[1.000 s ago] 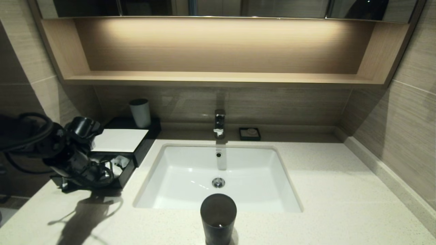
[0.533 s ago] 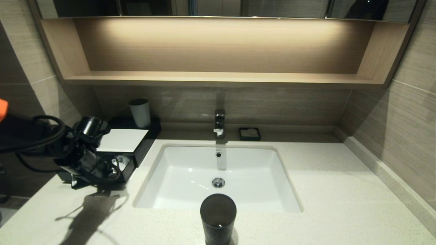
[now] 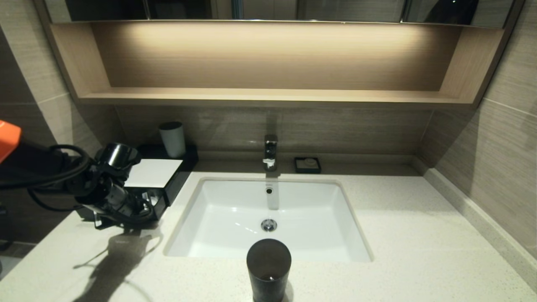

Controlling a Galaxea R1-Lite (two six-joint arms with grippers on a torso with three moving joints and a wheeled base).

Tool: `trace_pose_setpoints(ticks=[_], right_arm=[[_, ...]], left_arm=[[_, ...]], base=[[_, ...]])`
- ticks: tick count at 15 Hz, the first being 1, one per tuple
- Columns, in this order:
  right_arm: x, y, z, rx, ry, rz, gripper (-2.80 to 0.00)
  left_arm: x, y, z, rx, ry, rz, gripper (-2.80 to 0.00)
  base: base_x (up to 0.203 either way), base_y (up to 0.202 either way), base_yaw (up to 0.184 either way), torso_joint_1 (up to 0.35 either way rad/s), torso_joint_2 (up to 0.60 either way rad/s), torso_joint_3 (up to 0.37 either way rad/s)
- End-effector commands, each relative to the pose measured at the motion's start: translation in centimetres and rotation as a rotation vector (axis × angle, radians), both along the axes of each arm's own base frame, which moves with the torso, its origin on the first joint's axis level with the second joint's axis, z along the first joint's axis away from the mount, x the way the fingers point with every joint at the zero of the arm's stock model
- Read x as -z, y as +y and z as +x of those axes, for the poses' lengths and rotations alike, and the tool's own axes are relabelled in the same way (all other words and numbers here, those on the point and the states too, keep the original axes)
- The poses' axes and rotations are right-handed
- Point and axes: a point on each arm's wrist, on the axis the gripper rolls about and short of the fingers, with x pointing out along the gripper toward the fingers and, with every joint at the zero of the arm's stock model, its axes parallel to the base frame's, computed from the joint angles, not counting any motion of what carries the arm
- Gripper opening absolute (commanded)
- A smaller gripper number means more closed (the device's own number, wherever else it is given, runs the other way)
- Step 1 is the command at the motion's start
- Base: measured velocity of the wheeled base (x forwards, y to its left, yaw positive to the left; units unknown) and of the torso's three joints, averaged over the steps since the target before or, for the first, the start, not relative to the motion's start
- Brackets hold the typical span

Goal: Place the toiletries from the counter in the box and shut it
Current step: Close the drawer

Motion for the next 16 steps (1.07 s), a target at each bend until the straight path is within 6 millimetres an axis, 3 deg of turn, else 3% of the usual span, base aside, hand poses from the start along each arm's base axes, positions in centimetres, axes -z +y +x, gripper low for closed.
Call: trace_pose_setpoints(ticks=[1, 16], right_arm=[[0.04, 0.00, 0.01, 0.000, 0.001, 0.000, -2.80], [0.04, 0.00, 0.01, 0.000, 0.001, 0.000, -2.80]], left_arm=[[-0.10, 0.00, 0.17, -0.004, -0.019, -0.001, -2.80], [-0.31, 0.01, 0.97, -0.016, -0.095, -0.006, -2.80]], base=[[0.000, 0.000, 0.000, 0.000, 0.00, 0.000], [0.000, 0.000, 0.000, 0.000, 0.00, 0.000]])
